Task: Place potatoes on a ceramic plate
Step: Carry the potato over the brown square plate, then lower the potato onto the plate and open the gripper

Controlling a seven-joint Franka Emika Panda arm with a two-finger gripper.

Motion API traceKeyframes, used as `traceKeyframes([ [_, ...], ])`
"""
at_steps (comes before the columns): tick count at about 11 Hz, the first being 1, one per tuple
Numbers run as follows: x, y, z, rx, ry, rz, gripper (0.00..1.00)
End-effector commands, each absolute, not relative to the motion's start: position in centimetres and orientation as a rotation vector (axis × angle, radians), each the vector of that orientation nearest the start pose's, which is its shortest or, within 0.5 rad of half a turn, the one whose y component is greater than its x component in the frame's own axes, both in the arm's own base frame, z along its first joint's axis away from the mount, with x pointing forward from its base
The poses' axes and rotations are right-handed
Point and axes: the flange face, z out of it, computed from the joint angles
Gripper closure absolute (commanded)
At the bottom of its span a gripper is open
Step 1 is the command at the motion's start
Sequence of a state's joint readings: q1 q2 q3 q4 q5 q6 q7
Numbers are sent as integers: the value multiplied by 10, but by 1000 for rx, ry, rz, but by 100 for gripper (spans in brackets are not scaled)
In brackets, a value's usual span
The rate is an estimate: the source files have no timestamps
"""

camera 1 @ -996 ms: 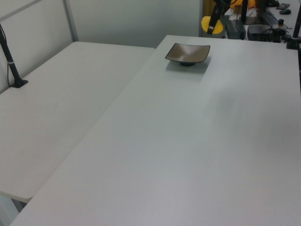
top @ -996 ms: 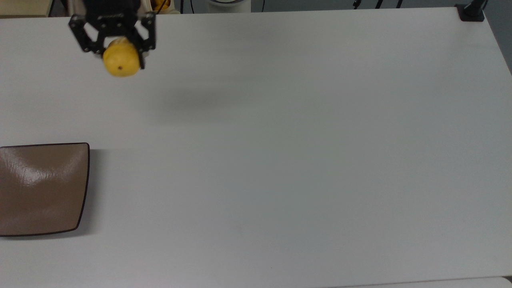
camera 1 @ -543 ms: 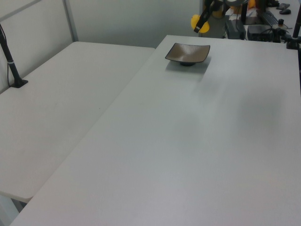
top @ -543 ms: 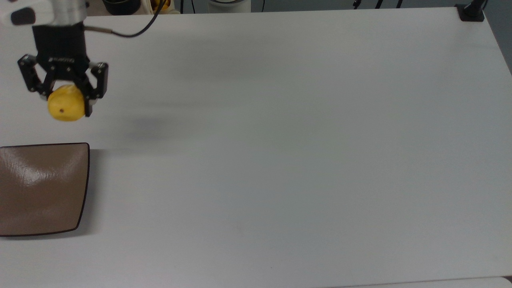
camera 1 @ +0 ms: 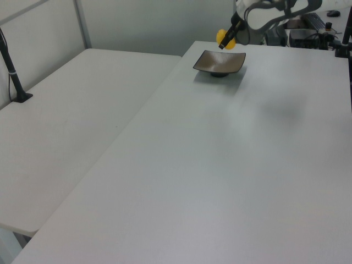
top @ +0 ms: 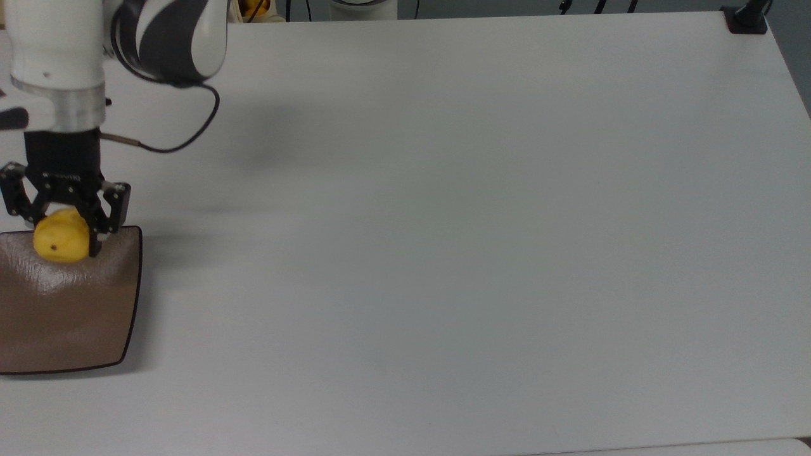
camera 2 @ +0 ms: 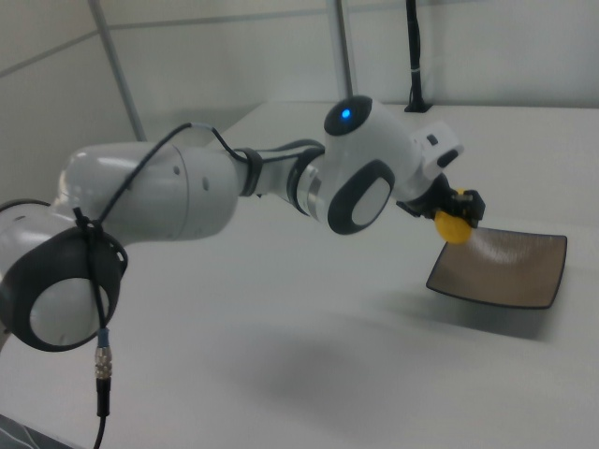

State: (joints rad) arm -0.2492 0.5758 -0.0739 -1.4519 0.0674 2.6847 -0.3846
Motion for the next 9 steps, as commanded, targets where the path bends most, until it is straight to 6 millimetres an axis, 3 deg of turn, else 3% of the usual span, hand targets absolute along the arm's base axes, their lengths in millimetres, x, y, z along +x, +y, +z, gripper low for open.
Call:
traceKeyframes([
  [1, 737, -249, 387, -3206, -82, -1083, 86],
  [5, 741, -258, 348, -3226, -128, -1109, 81],
  [6, 739, -264, 346, -3237, -120, -1113, 73],
  [7, 738, -265, 344, -3240, -124, -1109, 53],
  [9, 737, -266, 342, -3242, -121, -1104, 21],
])
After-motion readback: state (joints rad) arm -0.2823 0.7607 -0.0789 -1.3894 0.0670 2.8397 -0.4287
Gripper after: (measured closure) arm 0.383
